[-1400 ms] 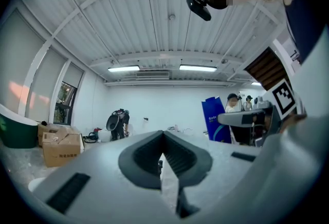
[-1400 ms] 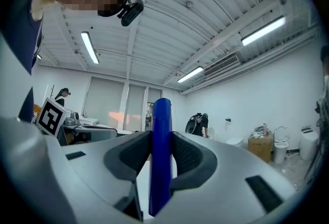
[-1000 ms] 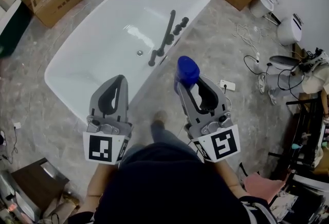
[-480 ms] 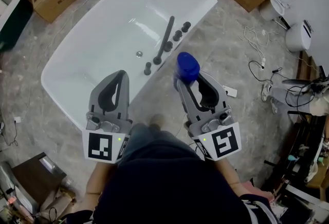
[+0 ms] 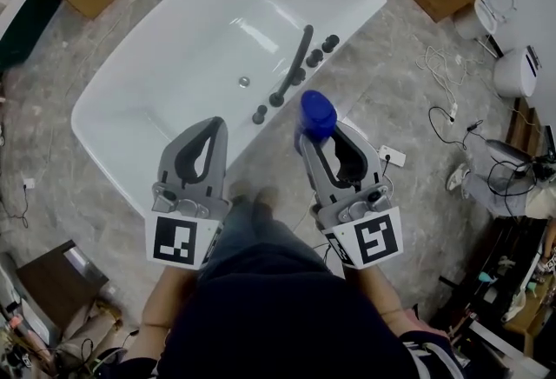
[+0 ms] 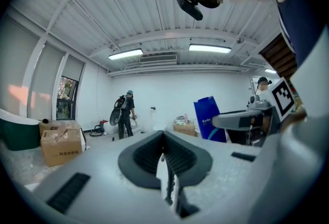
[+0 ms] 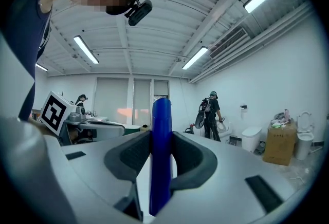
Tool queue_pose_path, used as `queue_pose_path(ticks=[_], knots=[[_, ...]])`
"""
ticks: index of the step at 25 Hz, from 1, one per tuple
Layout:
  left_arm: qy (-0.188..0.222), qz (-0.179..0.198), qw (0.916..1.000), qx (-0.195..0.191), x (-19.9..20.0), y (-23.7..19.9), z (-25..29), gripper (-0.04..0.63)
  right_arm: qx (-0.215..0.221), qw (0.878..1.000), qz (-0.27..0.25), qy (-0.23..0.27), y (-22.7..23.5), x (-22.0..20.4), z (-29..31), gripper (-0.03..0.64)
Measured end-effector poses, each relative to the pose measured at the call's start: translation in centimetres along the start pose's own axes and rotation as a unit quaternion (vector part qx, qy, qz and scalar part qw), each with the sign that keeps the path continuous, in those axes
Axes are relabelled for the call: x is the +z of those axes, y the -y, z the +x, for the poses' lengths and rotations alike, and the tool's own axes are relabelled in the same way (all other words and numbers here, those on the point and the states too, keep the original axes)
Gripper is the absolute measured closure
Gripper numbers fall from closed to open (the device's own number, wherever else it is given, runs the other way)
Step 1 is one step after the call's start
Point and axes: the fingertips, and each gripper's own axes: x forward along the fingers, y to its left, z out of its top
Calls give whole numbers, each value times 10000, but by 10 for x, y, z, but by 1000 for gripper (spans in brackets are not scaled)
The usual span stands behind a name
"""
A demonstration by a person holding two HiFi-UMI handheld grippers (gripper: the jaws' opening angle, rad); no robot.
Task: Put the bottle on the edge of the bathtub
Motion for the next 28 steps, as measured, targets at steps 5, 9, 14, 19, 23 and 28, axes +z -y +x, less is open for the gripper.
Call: queue_pose_path(ticks=[5,9,14,19,23,28], knots=[[-294,-62,9995,30,-24,-15,4,597,86,9997,149,-184,-4,-23,20,476],[-573,-82,9983,-2,-52,-28,5,597,169,9990,227,-354,-13,-49,38,476],[-787,-300,9964,26,-87,-44,0,597,332,9974,275,-571,-33,-85,55,477],[-860,-324,9958,38,-113,-44,1,597,590,9957,182,-693,-41,-124,55,477],[-1032,-275,9943,17,-138,-41,3,597,832,9941,156,-673,-46,-152,57,477],[-1079,-341,9936,61,-167,-51,-2,597,999,9929,64,-643,-60,-182,68,477]])
